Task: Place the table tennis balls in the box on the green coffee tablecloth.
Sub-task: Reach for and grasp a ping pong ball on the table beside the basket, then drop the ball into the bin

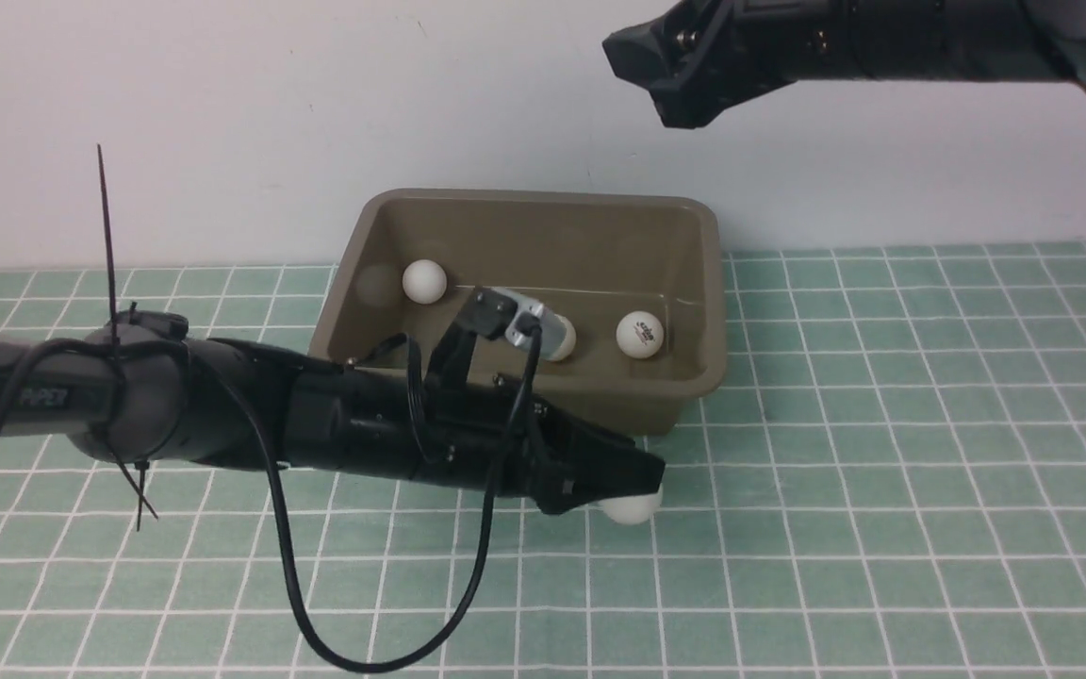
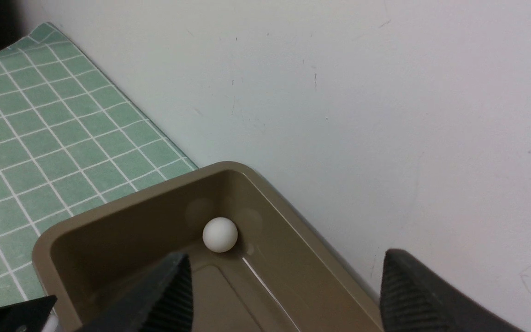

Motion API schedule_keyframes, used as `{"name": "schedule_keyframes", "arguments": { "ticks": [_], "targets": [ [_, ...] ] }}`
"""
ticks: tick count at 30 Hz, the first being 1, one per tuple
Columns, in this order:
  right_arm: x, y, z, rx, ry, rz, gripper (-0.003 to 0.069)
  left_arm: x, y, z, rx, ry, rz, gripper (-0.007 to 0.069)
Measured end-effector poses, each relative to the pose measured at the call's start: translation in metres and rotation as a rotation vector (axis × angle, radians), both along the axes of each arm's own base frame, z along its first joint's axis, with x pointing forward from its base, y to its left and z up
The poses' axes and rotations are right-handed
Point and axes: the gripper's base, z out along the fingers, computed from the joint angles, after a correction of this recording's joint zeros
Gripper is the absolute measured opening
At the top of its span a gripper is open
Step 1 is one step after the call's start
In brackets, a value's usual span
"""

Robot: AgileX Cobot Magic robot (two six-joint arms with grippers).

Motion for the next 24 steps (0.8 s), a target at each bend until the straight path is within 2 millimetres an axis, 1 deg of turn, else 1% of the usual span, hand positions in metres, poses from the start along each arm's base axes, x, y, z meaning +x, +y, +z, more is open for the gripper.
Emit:
{"name": "schedule_keyframes", "arguments": {
  "ticks": [5,9,13,20,22,24],
  "targets": [
    [0.000,0.000,0.000,0.000,0.000,0.000,0.0497,0.020,0.005,0.014,0.029,-0.075,0.077,0.0321],
    [0.000,0.000,0.000,0.001,0.000,0.000,0.0497,0.037,0.015,0.022,0.068,-0.124,0.165,0.0321],
    [0.000,0.000,0.000,0.001,0.000,0.000,0.0497,0.053,0.031,0.027,0.120,-0.171,0.267,0.0321],
    [0.000,0.000,0.000,0.000,0.003,0.002,0.0497,0.073,0.057,0.026,0.264,-0.252,0.434,0.0321],
    [0.000,0.000,0.000,0.000,0.003,0.002,0.0497,0.079,0.065,0.022,0.345,-0.284,0.495,0.0321],
    [0.000,0.000,0.000,0.003,0.005,0.002,0.0497,0.080,0.068,0.020,0.398,-0.336,0.491,0.0321]
  ]
}}
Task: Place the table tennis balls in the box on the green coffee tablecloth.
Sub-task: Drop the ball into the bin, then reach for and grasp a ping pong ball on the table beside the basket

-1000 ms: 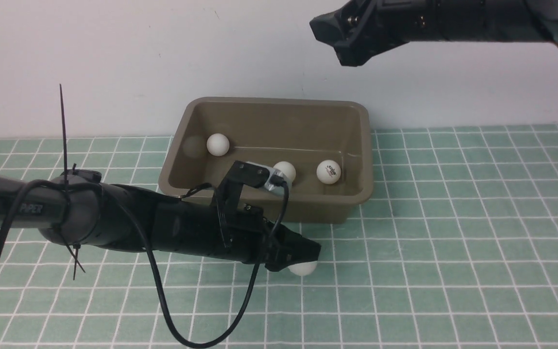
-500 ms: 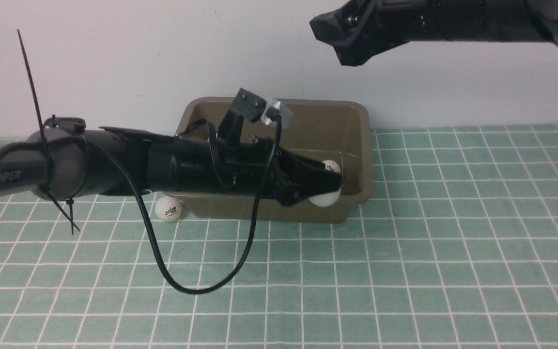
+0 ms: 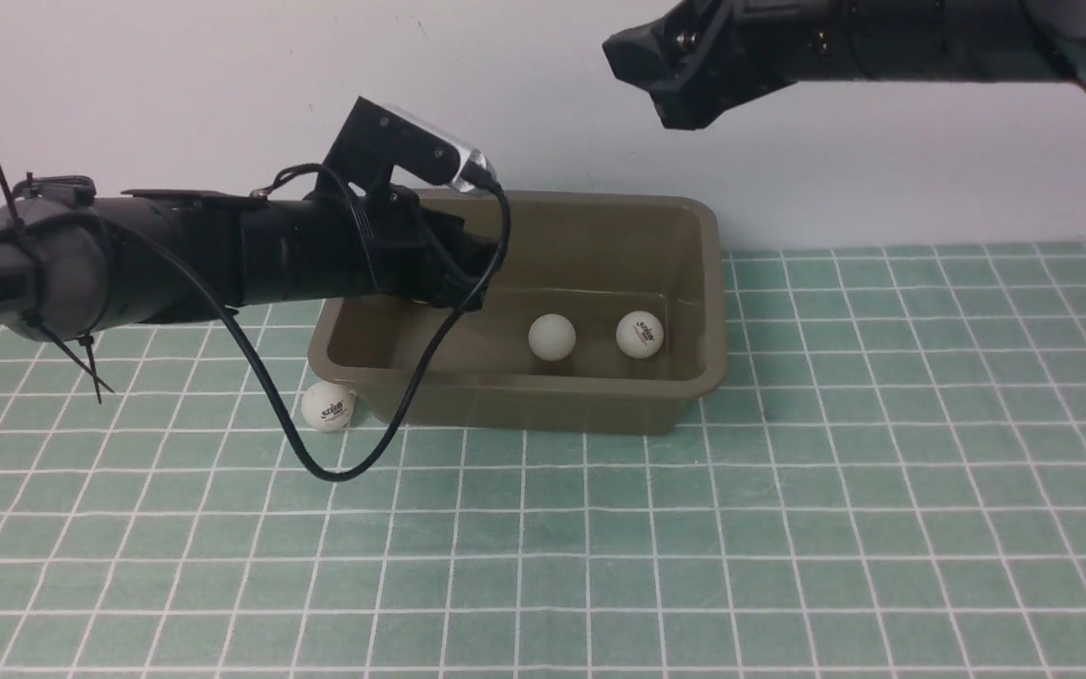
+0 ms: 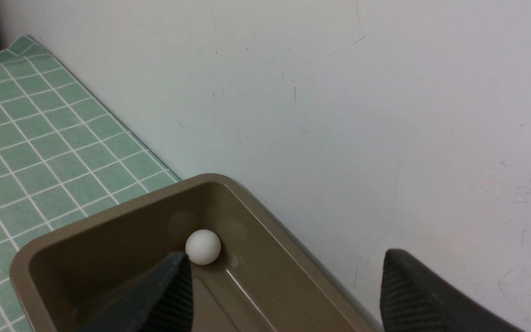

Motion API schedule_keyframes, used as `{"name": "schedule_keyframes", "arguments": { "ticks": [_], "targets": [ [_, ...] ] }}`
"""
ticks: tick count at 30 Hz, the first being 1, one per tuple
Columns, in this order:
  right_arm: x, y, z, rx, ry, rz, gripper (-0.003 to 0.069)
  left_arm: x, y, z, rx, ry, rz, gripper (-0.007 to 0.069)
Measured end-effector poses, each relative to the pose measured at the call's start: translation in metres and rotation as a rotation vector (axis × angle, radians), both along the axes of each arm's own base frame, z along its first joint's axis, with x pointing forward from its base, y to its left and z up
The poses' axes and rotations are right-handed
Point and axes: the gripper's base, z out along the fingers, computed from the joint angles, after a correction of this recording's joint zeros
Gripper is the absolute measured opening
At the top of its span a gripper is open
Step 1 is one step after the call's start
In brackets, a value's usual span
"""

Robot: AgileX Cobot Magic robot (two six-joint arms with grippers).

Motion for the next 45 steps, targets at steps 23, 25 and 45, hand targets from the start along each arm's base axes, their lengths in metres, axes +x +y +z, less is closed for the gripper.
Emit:
{"name": "schedule_keyframes", "arguments": {
  "ticks": [23,25,45],
  "targets": [
    [-0.001,0.001,-0.001,0.007,0.020,0.012,0.0497,-0.039,0.026,0.100,-0.016,-0.182,0.212,0.0539],
    [-0.001,0.001,-0.001,0.006,0.022,0.014,0.0497,-0.063,0.033,0.119,-0.031,-0.212,0.245,0.0519],
    [-0.002,0.002,-0.002,0.010,0.033,0.021,0.0496,-0.167,0.025,0.110,0.034,0.261,-0.128,0.0426]
  ]
}}
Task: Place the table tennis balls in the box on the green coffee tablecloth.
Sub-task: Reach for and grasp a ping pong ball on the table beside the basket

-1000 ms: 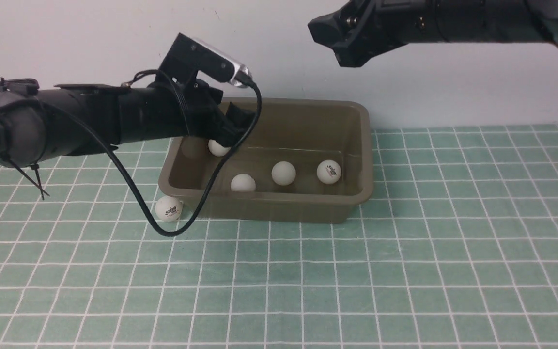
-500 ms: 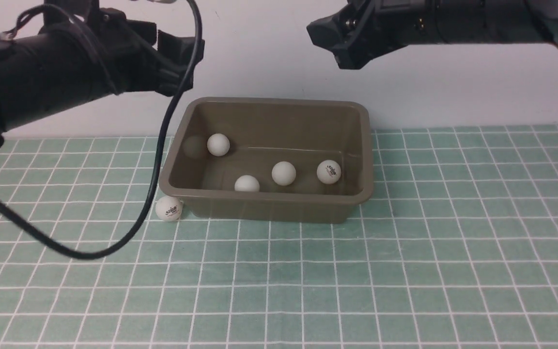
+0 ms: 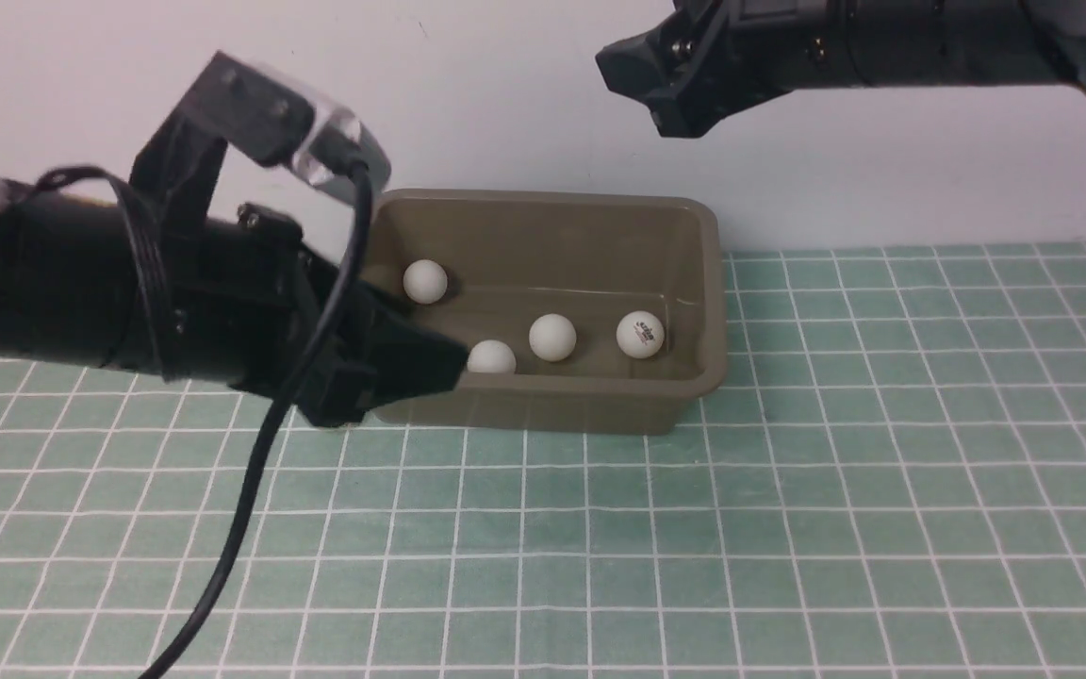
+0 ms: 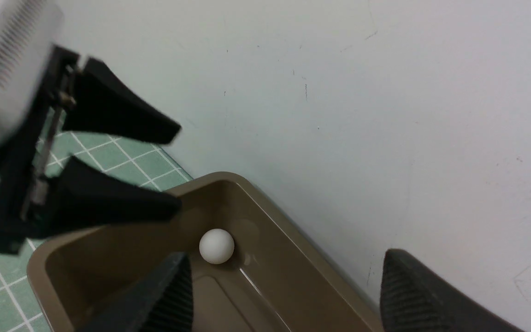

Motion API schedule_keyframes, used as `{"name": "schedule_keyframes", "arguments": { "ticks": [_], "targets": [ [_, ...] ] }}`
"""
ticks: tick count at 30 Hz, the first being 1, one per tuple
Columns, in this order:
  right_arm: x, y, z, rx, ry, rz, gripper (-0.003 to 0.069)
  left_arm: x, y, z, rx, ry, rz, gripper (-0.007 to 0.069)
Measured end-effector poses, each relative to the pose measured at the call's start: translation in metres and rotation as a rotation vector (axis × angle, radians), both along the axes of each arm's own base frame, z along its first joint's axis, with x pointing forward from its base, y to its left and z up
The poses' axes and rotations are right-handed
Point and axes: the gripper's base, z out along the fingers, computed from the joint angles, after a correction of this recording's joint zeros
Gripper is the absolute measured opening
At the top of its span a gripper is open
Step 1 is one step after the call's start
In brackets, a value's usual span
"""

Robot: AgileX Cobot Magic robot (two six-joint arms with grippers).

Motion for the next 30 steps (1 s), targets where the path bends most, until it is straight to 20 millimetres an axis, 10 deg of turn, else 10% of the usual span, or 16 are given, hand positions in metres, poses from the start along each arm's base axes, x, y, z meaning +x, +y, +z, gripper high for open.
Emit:
{"name": "schedule_keyframes", "arguments": {
  "ticks": [7,16,30],
  "targets": [
    [0.000,0.000,0.000,0.000,0.003,0.002,0.0496,0.013,0.040,-0.011,0.282,-0.032,0.213,0.0426],
    [0.000,0.000,0.000,0.000,0.003,0.002,0.0496,0.034,0.085,-0.011,0.189,-0.114,0.315,0.0426],
    [-0.003,0.002,-0.003,-0.016,0.038,0.036,0.0496,0.097,0.126,-0.102,0.071,-0.099,0.192,0.0426]
  ]
}}
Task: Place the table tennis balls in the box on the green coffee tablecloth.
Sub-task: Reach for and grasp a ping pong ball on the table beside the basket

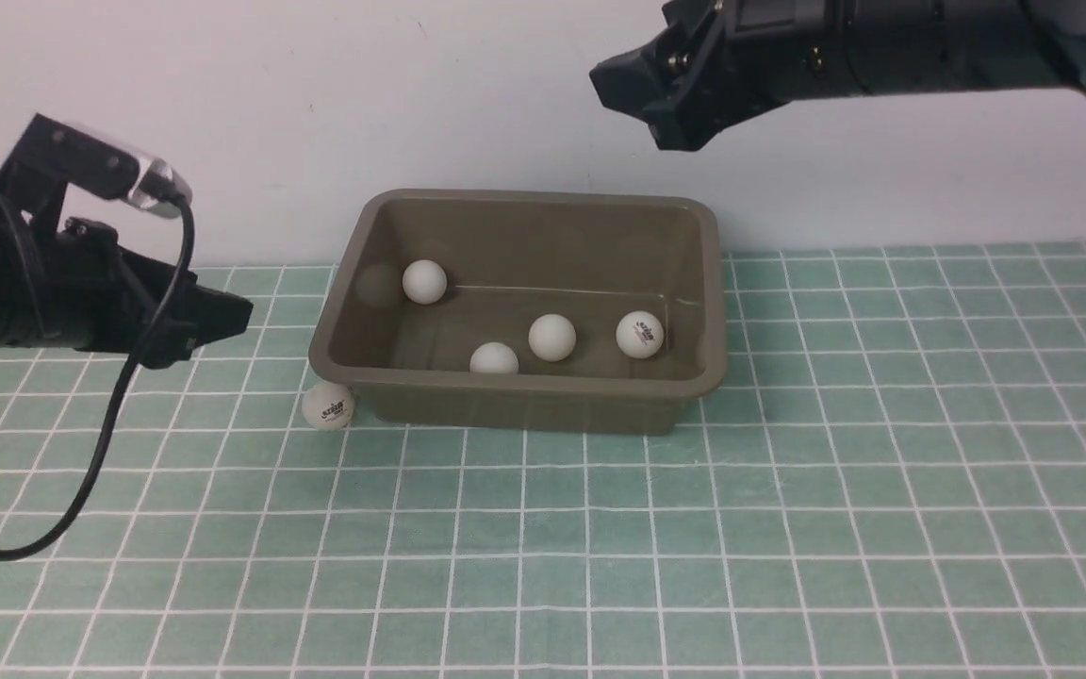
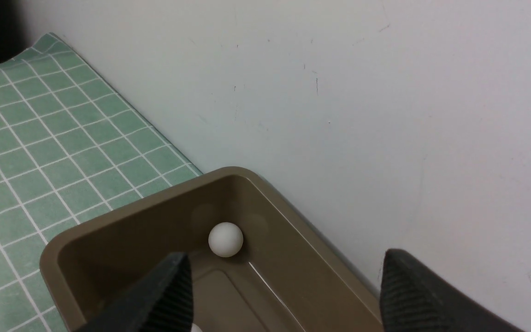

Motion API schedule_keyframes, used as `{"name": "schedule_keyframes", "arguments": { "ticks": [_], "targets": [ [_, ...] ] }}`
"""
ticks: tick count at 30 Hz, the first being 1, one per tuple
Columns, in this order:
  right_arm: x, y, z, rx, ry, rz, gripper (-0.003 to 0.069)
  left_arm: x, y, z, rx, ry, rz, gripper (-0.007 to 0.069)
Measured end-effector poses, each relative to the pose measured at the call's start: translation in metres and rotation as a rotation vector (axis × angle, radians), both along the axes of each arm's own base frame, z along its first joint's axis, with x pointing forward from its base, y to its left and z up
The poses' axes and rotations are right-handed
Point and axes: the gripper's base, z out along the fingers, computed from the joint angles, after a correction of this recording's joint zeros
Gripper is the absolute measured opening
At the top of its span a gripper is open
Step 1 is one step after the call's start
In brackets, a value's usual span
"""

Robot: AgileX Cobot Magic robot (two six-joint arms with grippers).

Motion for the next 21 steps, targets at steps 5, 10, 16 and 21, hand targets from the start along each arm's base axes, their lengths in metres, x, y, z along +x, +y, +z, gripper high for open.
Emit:
{"name": "schedule_keyframes", "arguments": {
  "ticks": [5,10,16,21],
  "targets": [
    [0.000,0.000,0.000,-0.008,-0.003,0.001,0.0496,0.013,0.001,-0.033,0.011,0.000,-0.052,0.0426],
    [0.000,-0.001,-0.001,-0.019,-0.008,0.002,0.0496,0.021,0.002,-0.051,0.001,-0.016,-0.065,0.0448],
    [0.000,-0.001,-0.001,-0.022,-0.010,0.002,0.0496,0.026,-0.005,-0.069,-0.019,0.024,-0.080,0.0509],
    [0.000,-0.001,-0.001,-0.022,-0.011,0.001,0.0496,0.036,-0.026,-0.075,0.019,0.017,-0.126,0.0513]
  ]
}}
